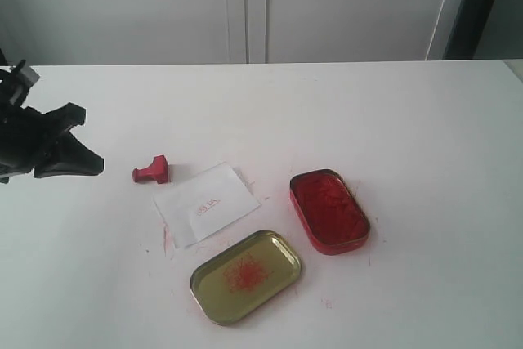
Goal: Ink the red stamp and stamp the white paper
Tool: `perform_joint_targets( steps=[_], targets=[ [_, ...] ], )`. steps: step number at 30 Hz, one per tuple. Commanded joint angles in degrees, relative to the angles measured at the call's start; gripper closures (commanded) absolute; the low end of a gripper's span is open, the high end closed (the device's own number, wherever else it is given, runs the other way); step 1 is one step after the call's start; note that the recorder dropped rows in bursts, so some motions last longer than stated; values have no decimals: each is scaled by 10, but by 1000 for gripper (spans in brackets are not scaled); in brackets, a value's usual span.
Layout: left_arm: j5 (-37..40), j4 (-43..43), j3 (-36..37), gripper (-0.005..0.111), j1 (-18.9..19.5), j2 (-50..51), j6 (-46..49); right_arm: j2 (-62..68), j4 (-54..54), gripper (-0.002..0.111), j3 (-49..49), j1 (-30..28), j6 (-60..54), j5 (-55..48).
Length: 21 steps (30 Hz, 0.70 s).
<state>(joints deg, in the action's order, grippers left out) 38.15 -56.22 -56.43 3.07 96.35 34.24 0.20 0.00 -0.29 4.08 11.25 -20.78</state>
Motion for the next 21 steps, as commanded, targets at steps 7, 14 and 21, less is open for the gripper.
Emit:
perform_joint_targets(
  steps=[7,14,21],
  targets=[
    [-74,104,45,107,-99,-52,-99,-2,0,108,3,4,0,8],
    [-90,122,47,107,-134,-57,-118,-2,0,108,3,4,0,8],
    [-103,196,47,107,-156,-76,-185,-2,0,108,3,4,0,8]
  ],
)
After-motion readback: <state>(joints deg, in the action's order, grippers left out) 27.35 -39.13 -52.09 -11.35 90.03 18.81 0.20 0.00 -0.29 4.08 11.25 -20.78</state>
